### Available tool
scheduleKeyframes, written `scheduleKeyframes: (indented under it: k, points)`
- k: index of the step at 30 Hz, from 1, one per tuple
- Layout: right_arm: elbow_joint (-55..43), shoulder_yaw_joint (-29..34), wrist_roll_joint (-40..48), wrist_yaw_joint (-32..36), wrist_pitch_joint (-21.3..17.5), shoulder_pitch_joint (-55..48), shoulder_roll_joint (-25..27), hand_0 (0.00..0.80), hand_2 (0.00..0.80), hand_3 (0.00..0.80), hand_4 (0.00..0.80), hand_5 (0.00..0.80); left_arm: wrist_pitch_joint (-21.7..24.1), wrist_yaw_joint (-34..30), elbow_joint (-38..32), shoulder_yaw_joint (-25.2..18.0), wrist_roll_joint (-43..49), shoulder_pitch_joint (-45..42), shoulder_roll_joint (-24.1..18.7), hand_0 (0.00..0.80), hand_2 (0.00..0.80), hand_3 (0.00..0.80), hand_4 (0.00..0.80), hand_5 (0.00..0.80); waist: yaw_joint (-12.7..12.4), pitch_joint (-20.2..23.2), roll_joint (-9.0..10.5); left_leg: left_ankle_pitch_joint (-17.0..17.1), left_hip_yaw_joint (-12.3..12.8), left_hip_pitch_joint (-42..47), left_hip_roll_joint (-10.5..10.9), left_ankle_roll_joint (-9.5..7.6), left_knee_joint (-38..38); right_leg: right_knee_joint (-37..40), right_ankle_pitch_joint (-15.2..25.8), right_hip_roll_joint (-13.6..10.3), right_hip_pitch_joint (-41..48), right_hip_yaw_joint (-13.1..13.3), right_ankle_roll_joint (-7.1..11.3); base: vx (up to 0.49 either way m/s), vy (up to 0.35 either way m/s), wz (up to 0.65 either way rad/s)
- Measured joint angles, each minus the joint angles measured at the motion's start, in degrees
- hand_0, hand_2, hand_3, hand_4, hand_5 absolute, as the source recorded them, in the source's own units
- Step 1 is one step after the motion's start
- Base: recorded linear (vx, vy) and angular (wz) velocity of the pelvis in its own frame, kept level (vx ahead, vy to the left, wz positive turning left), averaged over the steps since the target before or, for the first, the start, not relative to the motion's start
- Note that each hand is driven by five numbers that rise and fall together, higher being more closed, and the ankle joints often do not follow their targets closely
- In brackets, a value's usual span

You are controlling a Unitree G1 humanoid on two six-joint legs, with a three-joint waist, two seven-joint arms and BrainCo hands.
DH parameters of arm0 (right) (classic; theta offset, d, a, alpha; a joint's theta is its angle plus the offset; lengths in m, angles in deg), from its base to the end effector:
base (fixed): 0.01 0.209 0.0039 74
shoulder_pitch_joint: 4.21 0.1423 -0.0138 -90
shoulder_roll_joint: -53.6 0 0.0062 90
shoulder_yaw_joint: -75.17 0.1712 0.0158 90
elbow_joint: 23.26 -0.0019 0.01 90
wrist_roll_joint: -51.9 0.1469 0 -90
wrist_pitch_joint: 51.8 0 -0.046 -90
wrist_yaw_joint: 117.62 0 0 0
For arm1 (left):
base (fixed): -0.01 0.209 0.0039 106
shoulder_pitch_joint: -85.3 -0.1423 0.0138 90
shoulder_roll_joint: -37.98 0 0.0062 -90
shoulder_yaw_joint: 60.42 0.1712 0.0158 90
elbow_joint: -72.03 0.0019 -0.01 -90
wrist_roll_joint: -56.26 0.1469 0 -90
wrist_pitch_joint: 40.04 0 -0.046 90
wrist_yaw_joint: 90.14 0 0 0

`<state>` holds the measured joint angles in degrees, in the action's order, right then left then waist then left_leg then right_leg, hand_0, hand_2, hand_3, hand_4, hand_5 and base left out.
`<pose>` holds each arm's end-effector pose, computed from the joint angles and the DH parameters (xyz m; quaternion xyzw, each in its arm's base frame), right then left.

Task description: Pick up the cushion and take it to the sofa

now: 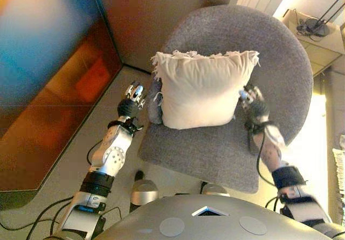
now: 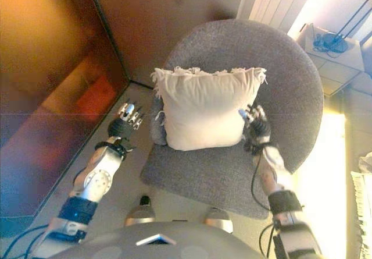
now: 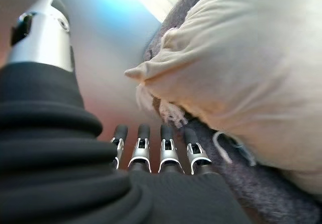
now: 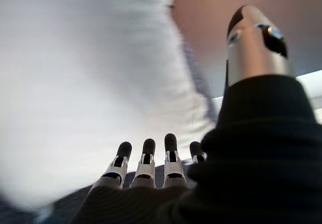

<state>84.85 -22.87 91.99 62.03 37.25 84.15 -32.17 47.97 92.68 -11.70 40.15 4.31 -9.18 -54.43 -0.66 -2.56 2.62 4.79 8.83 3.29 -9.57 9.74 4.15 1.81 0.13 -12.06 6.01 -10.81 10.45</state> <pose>0.1912 -0.2074 -0.0021 0.1586 0.1757 -0.0292 0.9711 0.1892 0.1795 0.0178 -0.2804 0.1536 -0.0046 0.9475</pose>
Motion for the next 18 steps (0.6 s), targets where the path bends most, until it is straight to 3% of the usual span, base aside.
scheduleKeyframes:
  k: [5,11,18]
  points:
    - [0.1,-2.0,-1.0,1.1,-2.3,-5.0,-2.9,0.000,0.000,0.000,0.000,0.000,1.7,-3.1,0.0,-0.7,3.0,-4.9,-0.1,0.000,0.000,0.000,0.000,0.000,0.0,0.6,-0.22,0.4,0.7,0.1,0.1,-0.05,0.8,1.7,1.2,0.1,0.0,0.7,0.06,-0.127,0.013,-0.08]
    - [1.2,-2.1,10.1,4.0,-5.5,-7.7,-9.0,0.000,0.000,0.000,0.000,0.000,5.9,-5.5,0.0,-0.8,4.0,-8.0,0.4,0.000,0.000,0.000,0.000,0.000,0.0,0.5,-0.38,0.4,1.6,0.0,0.1,-0.13,0.8,2.2,1.8,-0.1,-0.5,0.9,0.12,-0.099,0.018,-0.05]
    - [1.5,-4.4,10.9,4.9,-6.7,-7.0,-8.4,0.000,0.000,0.000,0.000,0.000,6.2,-5.0,0.1,1.3,4.0,-7.6,0.4,0.000,0.000,0.000,0.000,0.000,-0.1,0.3,-0.61,0.4,1.8,-0.1,0.1,-0.14,0.8,2.8,2.3,-0.1,-0.4,0.9,0.15,-0.022,-0.002,-0.02]
